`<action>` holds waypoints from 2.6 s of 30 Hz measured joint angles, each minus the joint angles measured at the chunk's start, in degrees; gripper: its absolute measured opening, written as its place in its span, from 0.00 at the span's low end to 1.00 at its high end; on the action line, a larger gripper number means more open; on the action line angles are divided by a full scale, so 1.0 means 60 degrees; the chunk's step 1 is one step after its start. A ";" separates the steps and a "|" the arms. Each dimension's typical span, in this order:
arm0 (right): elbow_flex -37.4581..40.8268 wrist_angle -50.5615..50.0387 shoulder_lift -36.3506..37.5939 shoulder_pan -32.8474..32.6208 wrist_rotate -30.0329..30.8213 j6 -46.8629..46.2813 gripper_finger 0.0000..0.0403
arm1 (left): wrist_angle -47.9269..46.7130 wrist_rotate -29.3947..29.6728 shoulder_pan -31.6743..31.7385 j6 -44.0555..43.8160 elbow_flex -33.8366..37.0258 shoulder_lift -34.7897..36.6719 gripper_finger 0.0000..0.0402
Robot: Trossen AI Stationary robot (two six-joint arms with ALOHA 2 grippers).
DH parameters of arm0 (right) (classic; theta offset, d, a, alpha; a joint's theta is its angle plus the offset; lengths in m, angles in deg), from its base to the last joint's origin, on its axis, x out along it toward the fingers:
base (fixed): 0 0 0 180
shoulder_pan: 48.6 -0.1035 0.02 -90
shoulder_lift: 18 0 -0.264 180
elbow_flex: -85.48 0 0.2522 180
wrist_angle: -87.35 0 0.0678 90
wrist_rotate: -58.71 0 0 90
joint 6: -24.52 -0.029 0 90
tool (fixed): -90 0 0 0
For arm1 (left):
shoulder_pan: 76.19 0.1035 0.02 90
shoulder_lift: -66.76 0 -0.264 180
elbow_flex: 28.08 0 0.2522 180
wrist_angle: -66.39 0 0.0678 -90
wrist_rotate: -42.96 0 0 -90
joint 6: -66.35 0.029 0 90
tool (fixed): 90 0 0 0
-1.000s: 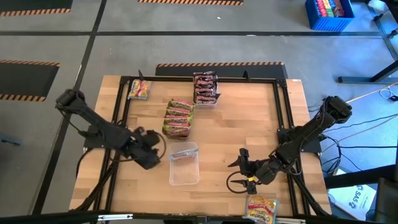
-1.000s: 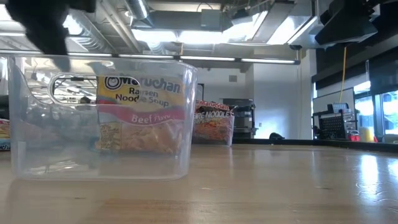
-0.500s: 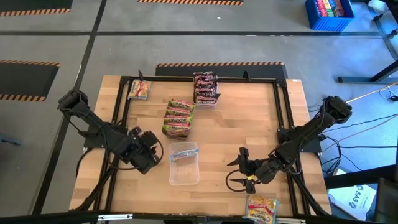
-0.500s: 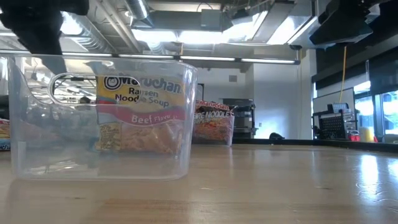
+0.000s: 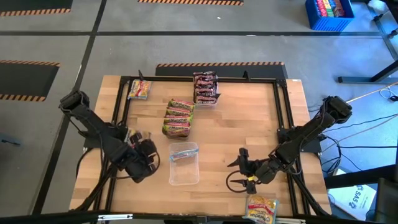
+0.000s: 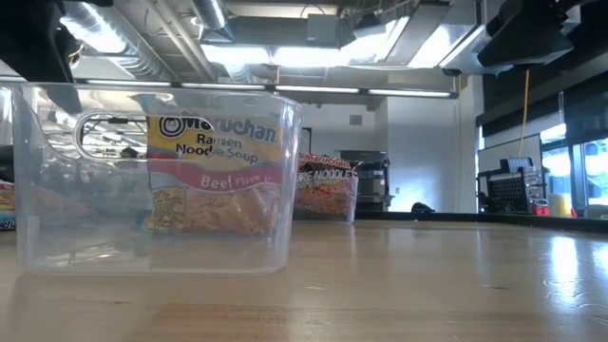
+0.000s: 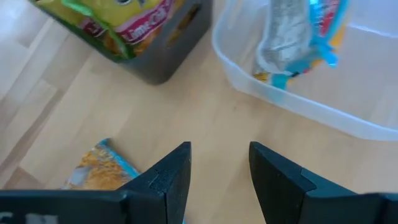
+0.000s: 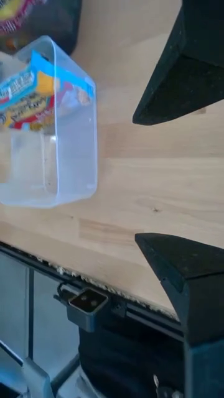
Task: Sort Maruchan noodles
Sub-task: Put the right blue noodle pack into the bottom transparent bin
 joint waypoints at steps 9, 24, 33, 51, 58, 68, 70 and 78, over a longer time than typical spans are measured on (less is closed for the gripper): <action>0.0000 0.0069 0.0000 -0.0282 -0.0291 0.0001 0.70 | 0.0991 0.0465 -0.0593 0.0399 0.0000 0.0000 0.38; -0.0007 -0.0158 -0.0659 -0.1628 -0.2074 -0.3711 0.70 | 0.5998 0.0880 -0.0911 0.4861 0.0000 0.0000 0.38; -0.0883 -0.0550 -0.0831 -0.1694 -0.3194 -0.5177 0.70 | 0.7057 0.1024 -0.0819 0.5801 0.0000 -0.0112 0.38; -0.1872 -0.4164 -0.2213 -0.3084 -0.4768 -1.1464 0.70 | 0.7492 0.0947 -0.0456 0.5958 0.0004 -0.0765 0.38; -0.1891 -0.4190 -0.2740 -0.2722 -0.4545 -1.0446 0.70 | 0.7784 0.0969 -0.0456 0.6203 0.0004 -0.0768 0.38; -0.1880 -0.4440 -0.2750 -0.1245 -0.2753 -0.8127 0.70 | 0.7961 0.0973 -0.0154 0.6513 0.0004 -0.0765 0.38; -0.1880 -0.4612 -0.2747 -0.0963 -0.2250 -0.7736 0.70 | 0.7965 0.0973 -0.0053 0.6515 0.0004 -0.0765 0.38; -0.1876 -0.5251 -0.2743 -0.0141 -0.0485 -0.6414 0.70 | 0.8085 0.0973 0.0224 0.6516 0.0004 -0.0765 0.38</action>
